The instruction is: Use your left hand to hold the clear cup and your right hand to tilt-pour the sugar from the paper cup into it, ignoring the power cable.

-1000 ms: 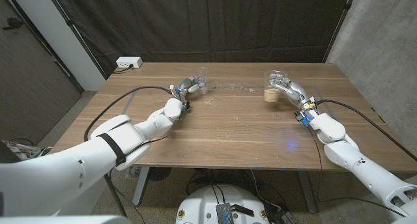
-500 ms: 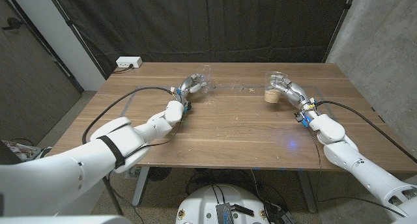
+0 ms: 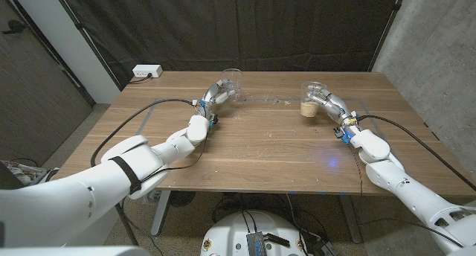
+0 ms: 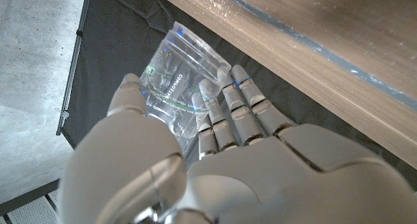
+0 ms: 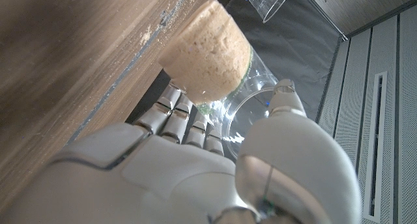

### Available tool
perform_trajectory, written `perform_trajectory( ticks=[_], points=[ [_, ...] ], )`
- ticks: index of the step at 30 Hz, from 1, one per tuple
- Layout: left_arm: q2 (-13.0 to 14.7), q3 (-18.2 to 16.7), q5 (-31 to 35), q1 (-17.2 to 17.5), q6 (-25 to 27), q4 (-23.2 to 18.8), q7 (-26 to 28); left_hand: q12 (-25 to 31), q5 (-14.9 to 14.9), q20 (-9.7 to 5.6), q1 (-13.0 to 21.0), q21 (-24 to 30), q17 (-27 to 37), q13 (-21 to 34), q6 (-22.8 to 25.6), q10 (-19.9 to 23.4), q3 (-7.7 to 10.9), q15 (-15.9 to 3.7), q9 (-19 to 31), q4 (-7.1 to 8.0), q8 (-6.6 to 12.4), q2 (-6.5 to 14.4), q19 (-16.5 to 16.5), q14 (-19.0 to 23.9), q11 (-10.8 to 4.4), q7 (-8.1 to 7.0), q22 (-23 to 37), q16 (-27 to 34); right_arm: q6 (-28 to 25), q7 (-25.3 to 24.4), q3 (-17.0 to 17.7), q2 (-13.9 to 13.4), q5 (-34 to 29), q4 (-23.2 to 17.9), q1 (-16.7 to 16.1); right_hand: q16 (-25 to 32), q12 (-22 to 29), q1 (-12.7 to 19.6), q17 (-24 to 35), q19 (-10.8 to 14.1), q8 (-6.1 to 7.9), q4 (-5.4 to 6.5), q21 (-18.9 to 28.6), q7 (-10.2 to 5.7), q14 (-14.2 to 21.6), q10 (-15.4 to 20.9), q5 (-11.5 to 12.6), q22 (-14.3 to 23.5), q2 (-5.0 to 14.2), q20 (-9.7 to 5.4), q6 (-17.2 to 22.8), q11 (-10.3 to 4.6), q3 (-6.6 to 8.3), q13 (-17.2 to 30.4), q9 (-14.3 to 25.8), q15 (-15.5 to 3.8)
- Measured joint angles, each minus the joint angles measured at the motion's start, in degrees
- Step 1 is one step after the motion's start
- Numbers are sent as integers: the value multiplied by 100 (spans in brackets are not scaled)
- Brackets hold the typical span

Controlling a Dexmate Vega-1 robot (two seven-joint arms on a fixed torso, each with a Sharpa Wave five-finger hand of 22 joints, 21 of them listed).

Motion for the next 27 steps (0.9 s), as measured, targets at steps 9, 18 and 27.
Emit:
perform_trajectory(
  ticks=[9, 18, 27],
  points=[
    [-72, -212, -213, 62, -35, -1, -444, 0, -21, 1, 0, 0, 49, 54, -64, -74, -18, 9, 26, 18, 6, 0, 0, -36, 28, 63, -3, -33, 150, -19, -54, 252, -63, 403, 281, 0, -16, 0, -1, 0, -5, -1, 24, 50, 30, 23, 0, -26, -1, 0, 33, 23, -1, 16, 0, -29],
    [-122, -440, -433, 122, -83, -1, -908, 32, -21, 1, -1, 0, 83, 84, -77, -104, -26, -10, 53, 25, 6, 0, 0, -55, 58, 49, -12, -62, 323, -43, -121, 562, -128, 906, 642, -21, -16, 0, -1, -22, 8, -1, 24, 18, 63, 61, -1, -53, -1, 22, 65, 12, -2, 16, -1, 0],
    [-96, -623, -461, 174, -221, -65, -1214, 32, -42, -9, 0, 0, 110, 110, -137, -179, -49, 21, 80, 49, 6, 1, -54, -86, 67, 51, -12, -83, 454, -50, -185, 798, -207, 1298, 910, -43, -17, 0, -1, -21, 8, -1, 24, 17, 62, 95, -1, -75, -2, 22, 65, -12, -2, -7, -1, 0]
  ],
)
